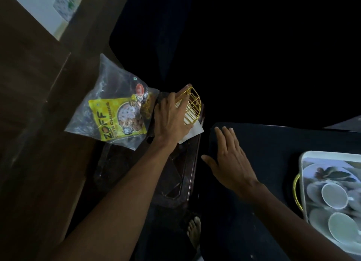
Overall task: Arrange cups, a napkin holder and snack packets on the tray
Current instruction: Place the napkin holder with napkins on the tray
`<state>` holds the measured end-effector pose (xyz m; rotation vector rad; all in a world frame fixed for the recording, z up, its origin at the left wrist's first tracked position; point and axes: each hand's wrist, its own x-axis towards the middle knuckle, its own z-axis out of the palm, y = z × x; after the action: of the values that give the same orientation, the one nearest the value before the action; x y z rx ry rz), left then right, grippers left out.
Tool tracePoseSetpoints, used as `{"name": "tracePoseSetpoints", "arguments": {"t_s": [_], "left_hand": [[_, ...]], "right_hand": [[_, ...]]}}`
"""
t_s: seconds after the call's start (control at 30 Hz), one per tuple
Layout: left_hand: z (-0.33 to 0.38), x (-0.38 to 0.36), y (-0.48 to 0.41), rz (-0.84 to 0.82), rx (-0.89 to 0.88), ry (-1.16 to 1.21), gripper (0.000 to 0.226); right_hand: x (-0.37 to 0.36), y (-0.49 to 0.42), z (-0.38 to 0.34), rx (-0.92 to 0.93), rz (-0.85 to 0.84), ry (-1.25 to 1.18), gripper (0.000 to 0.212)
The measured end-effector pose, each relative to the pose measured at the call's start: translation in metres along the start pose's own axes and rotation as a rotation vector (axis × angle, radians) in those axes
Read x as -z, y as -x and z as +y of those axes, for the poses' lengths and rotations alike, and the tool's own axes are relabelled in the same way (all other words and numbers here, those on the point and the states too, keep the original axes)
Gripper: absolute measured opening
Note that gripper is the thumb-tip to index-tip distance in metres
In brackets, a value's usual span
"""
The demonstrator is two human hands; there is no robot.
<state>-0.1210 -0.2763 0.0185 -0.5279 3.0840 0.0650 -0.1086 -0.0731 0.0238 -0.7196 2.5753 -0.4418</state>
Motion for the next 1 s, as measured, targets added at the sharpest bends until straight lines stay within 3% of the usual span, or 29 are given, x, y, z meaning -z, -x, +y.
{"name": "tracePoseSetpoints", "arguments": {"t_s": [0.17, 0.3, 0.4, 0.6, 0.83, 1.0], "left_hand": [[-0.005, 0.009, 0.000, 0.117, 0.015, 0.196, 0.082], [-0.005, 0.027, 0.013, 0.237, 0.082, 0.606, 0.077], [0.005, 0.043, 0.028, 0.147, 0.219, 1.060, 0.072], [0.040, 0.051, 0.073, 0.001, 0.385, 1.505, 0.051], [0.093, 0.052, 0.109, -0.070, 0.472, 1.626, 0.046], [0.160, 0.069, 0.127, -0.095, 0.398, 1.577, 0.044]], "right_hand": [[0.006, -0.004, -0.008, 0.020, 0.049, -0.106, 0.086], [0.022, -0.013, -0.018, -0.030, 0.216, -0.456, 0.071], [0.038, -0.017, -0.026, -0.082, 0.300, -0.705, 0.063], [0.061, 0.001, -0.029, -0.020, 0.187, -0.956, 0.054], [0.072, 0.039, 0.006, -0.011, 0.170, -0.969, 0.038], [0.085, 0.076, 0.051, -0.081, 0.228, -0.983, 0.037]]}}
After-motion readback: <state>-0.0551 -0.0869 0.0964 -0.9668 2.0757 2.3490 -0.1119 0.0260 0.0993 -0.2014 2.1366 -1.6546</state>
